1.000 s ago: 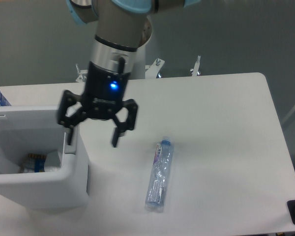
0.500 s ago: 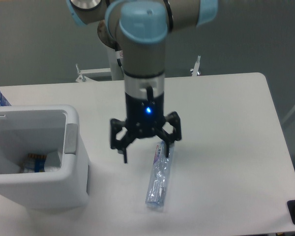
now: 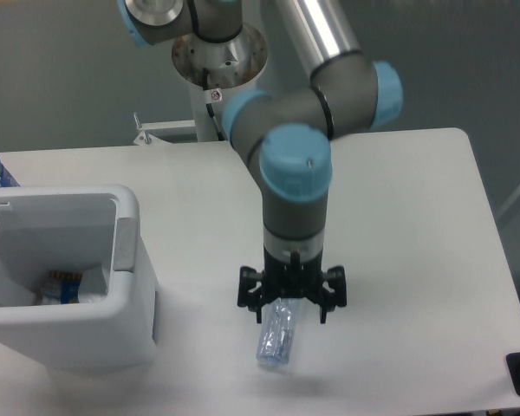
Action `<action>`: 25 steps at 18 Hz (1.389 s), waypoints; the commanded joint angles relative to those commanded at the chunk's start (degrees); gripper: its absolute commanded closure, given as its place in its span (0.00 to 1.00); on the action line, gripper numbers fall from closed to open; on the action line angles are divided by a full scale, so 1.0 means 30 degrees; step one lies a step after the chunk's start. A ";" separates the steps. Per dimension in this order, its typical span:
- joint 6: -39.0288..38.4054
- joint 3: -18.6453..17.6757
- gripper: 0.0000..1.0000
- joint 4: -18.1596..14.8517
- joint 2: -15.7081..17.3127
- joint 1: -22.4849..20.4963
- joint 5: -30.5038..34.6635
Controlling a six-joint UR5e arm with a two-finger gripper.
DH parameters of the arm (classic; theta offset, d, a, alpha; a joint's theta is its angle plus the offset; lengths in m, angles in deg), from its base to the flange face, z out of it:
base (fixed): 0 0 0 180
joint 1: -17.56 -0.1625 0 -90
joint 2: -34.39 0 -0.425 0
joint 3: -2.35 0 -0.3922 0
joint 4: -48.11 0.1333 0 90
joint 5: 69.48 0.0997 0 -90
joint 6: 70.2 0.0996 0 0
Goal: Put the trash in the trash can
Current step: 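Move the open gripper over the clear plastic bottle and lower it, then close the gripper around the bottle's cap end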
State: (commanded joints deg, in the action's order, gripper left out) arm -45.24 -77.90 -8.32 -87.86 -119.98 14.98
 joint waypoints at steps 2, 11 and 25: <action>-0.0029 0.0235 0.00 0.0059 -0.0821 0.0029 0.0000; -0.0176 -0.0321 0.00 0.1114 -0.2114 0.0645 0.0321; -0.0234 -0.0321 0.11 0.1758 -0.3081 0.1143 0.1699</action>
State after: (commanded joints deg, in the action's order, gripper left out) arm -45.94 -78.86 -3.04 -97.10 -116.56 20.08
